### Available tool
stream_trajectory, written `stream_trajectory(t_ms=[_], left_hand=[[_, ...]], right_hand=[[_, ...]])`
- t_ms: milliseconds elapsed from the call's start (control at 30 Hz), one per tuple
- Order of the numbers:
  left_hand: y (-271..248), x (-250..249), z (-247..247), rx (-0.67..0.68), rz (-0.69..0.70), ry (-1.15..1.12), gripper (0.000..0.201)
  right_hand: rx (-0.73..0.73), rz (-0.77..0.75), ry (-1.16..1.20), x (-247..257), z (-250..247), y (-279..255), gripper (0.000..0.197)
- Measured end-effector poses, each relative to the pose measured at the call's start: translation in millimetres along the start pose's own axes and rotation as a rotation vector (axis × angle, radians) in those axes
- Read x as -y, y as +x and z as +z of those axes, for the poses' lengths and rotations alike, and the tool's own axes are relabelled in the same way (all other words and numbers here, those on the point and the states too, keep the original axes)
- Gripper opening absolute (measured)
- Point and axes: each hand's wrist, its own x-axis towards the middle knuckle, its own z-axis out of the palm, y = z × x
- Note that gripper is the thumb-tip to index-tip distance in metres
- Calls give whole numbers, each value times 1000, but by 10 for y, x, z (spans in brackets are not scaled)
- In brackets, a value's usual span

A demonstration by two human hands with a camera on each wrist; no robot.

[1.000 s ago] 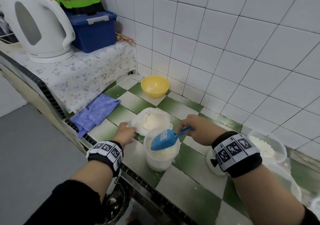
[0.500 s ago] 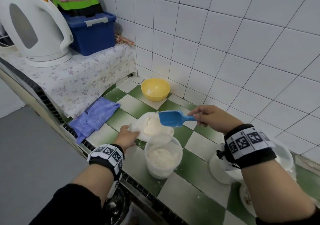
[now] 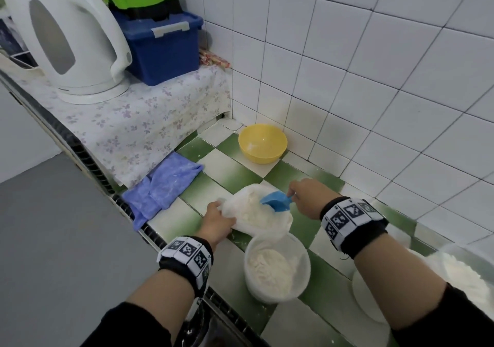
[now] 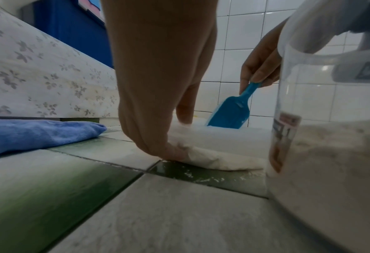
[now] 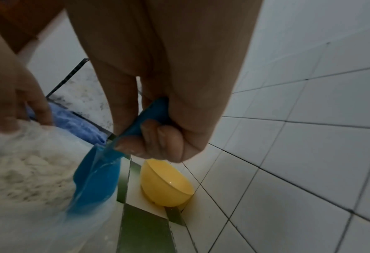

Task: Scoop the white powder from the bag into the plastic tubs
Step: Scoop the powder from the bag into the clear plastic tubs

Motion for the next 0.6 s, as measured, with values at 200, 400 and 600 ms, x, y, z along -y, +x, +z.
stream_trajectory(t_ms=[200, 400, 600], left_hand=[[124, -25, -24, 3, -11, 8, 62], [264, -48, -54, 27, 0, 29, 64], [233, -190, -29, 109, 16, 68, 70]], right_hand=[[53, 40, 169, -211, -67, 155, 19], [134, 92, 361, -366, 17, 207, 18], [144, 151, 519, -332, 263, 201, 20]])
